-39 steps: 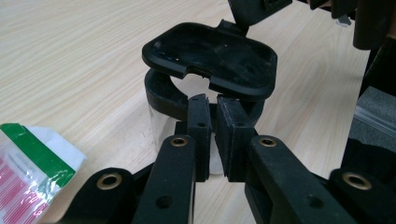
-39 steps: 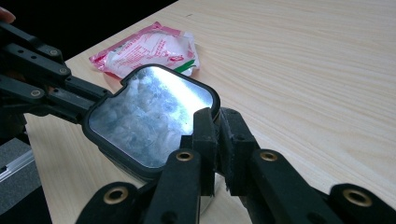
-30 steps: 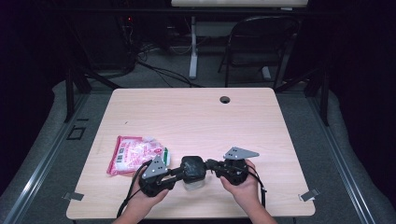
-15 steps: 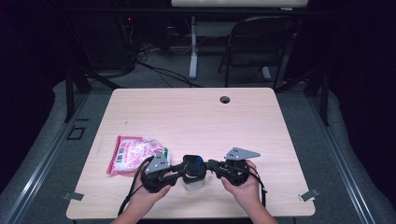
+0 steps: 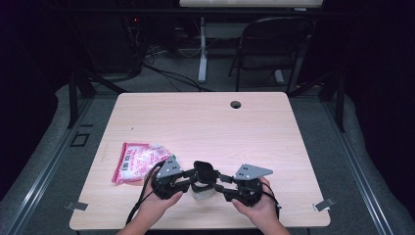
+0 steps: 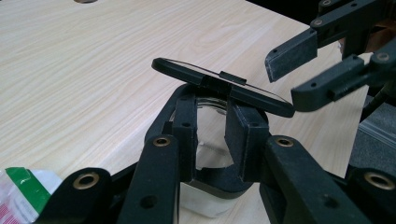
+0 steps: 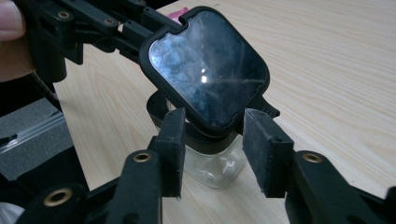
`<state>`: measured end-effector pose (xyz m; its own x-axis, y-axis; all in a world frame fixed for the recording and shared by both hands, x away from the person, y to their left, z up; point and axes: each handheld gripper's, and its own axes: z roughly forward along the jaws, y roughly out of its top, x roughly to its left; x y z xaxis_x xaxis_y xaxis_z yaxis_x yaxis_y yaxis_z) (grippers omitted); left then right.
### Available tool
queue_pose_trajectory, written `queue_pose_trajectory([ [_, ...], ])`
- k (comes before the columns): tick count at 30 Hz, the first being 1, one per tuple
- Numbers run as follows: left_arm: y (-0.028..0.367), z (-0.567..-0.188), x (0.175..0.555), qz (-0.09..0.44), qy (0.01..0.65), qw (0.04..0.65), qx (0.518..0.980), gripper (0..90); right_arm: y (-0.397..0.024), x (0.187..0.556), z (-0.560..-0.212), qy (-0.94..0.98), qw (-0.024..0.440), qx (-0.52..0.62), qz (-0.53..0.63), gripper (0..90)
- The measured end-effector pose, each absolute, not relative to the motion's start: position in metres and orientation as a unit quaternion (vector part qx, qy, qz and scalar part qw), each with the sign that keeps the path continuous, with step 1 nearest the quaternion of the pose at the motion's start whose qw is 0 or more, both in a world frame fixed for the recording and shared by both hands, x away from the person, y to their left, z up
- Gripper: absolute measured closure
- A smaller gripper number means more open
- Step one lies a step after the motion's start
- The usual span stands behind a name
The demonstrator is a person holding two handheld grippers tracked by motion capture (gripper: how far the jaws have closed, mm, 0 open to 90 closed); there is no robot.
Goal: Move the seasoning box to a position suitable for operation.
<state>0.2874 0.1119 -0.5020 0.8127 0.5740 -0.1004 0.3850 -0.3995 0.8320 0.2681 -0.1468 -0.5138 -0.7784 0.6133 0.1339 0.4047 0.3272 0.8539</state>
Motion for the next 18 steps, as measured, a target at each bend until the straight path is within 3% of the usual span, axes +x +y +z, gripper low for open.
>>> queue_pose_trajectory([
  [7, 0.109, -0.501, 0.290, 0.103, 0.291, 0.465, 0.830, 71.1, -0.138, 0.265, -0.514, 0.816, 0.121, 0.305, 0.477, 52.0],
  [12, 0.107, -0.500, 0.292, 0.098, 0.291, 0.474, 0.825, 63.4, -0.131, 0.265, -0.514, 0.814, 0.150, 0.302, 0.472, 47.3],
  [18, 0.105, -0.499, 0.293, 0.101, 0.290, 0.475, 0.825, 58.3, -0.122, 0.265, -0.514, 0.813, 0.179, 0.296, 0.469, 48.7],
])
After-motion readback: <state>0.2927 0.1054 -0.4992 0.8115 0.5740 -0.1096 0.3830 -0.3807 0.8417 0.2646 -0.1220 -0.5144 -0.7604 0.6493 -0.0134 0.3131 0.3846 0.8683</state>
